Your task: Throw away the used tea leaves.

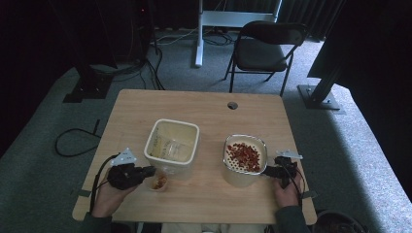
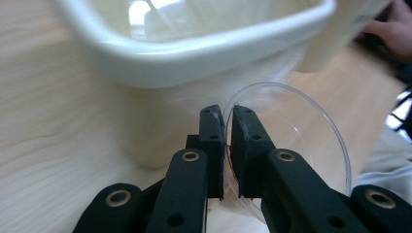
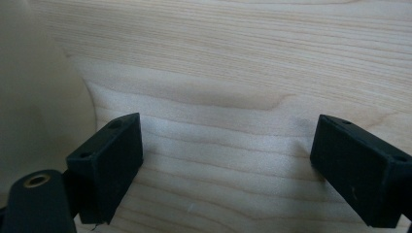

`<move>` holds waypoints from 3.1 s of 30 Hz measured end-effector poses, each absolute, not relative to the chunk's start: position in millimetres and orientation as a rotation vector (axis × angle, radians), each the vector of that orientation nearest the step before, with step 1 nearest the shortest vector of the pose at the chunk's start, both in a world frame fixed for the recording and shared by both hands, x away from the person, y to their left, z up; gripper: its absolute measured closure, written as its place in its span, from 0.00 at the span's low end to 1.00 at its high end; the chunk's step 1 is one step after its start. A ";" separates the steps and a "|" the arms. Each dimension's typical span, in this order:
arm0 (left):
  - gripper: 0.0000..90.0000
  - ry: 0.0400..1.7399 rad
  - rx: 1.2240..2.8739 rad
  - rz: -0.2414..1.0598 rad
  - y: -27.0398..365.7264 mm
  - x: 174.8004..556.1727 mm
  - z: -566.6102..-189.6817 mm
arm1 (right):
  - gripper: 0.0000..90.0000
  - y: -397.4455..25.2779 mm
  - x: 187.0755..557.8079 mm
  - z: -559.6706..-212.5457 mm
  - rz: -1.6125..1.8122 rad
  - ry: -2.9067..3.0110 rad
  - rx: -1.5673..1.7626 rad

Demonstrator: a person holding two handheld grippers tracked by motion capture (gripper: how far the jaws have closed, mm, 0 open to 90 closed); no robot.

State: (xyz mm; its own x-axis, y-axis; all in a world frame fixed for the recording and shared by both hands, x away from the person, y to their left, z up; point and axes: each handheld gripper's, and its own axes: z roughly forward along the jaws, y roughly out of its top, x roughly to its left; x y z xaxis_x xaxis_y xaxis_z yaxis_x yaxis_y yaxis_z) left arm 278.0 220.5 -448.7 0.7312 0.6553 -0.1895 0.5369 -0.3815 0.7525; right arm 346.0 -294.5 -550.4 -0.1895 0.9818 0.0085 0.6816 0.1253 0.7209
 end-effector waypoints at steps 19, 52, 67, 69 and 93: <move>0.91 0.844 2.085 0.071 157.4 282.1 -468.9 | 0.12 -294.4 346.3 -550.4 0.832 1.934 1.600; 0.59 0.740 2.006 0.182 200.1 241.9 -488.5 | 0.29 -299.7 330.5 -543.8 0.814 1.957 1.627; 0.73 0.674 2.152 0.195 171.9 257.9 -517.3 | 0.52 -311.6 267.3 -516.1 0.953 2.121 1.280; 0.73 0.658 2.164 0.192 166.5 259.2 -518.0 | 0.52 -311.8 257.8 -512.5 0.988 2.146 1.224; 0.57 0.443 2.188 0.172 110.2 274.0 -526.7 | 0.44 -211.2 239.4 -516.2 1.381 2.426 0.749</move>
